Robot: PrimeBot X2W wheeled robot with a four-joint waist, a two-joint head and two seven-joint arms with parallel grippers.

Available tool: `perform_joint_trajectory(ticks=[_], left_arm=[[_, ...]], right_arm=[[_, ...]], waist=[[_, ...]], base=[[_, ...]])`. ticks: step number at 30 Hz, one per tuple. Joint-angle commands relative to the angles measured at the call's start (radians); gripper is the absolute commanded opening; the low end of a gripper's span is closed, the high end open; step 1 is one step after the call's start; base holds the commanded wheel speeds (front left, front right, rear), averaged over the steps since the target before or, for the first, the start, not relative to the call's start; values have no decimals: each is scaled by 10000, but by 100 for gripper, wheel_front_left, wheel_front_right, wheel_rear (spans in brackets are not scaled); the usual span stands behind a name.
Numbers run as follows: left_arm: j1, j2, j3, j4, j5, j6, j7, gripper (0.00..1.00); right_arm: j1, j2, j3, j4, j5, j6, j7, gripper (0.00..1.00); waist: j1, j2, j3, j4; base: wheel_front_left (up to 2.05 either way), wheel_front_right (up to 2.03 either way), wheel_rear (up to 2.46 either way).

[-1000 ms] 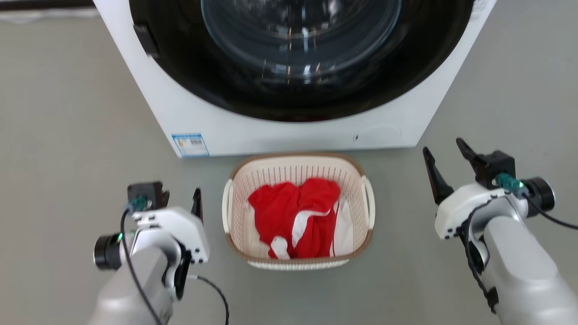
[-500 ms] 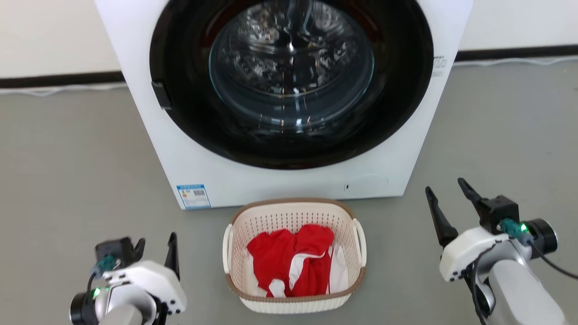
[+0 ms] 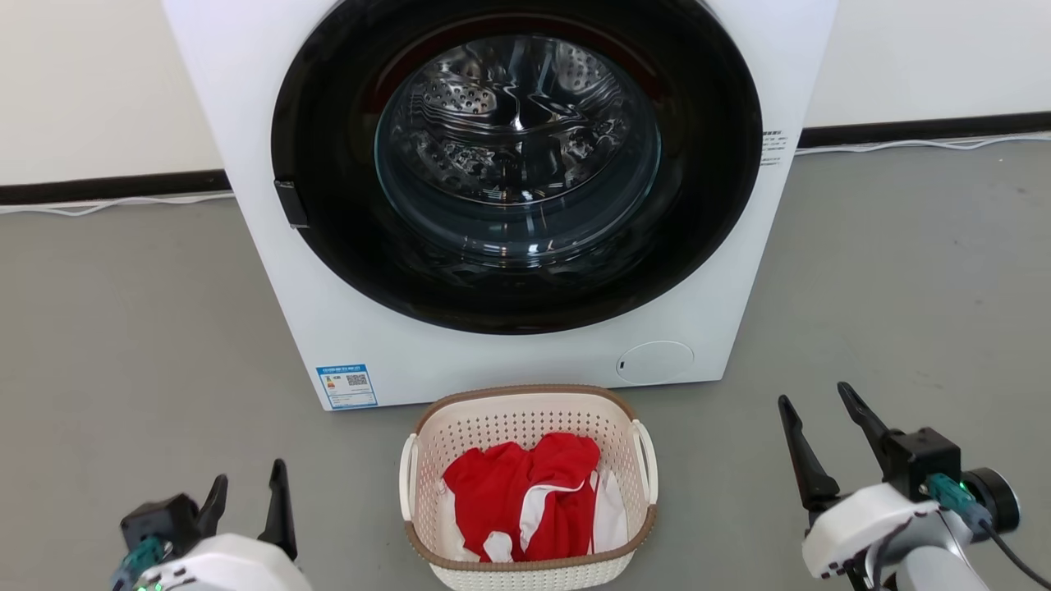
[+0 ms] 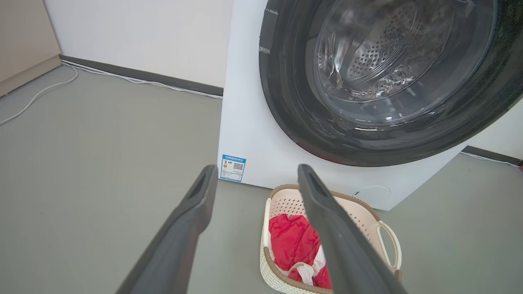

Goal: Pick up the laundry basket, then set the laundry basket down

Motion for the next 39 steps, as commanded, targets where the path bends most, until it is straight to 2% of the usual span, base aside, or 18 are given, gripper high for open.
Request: perform_joint_trajectory(ticks=[1,13,26,27,31,39], left_arm=[[-116,168,506,-393,92,90,-106,100],[975,-322,1320,-1255,761,41,-107,100],[1229,-588,1754,-1281,951,-92,-89,100],[1532,-708,1411,-1064,855,-86,2,0],[1661,-838,1370,-773,824,-104,47,0],[1546,-918,1535,-849,155,-271,295,0]], right_arm=[[-13,-47,99,-406,-121,62,-111,100],[884,291,-564,-1273,-357,62,-111,100],[1027,399,-802,-1359,-474,62,-111,100],[1164,460,-1007,-1093,-431,0,0,0],[1281,558,-997,-793,-427,-10,17,0],[1190,591,-1136,-837,547,-5,337,0]], waist=[[0,0,-39,-29],[0,0,-181,-99],[0,0,-253,-97],[0,0,-255,-98],[0,0,-255,-97],[19,0,-237,-79]], base=[[0,0,0],[0,0,0],[0,0,0],[0,0,0],[0,0,0],[0,0,0]])
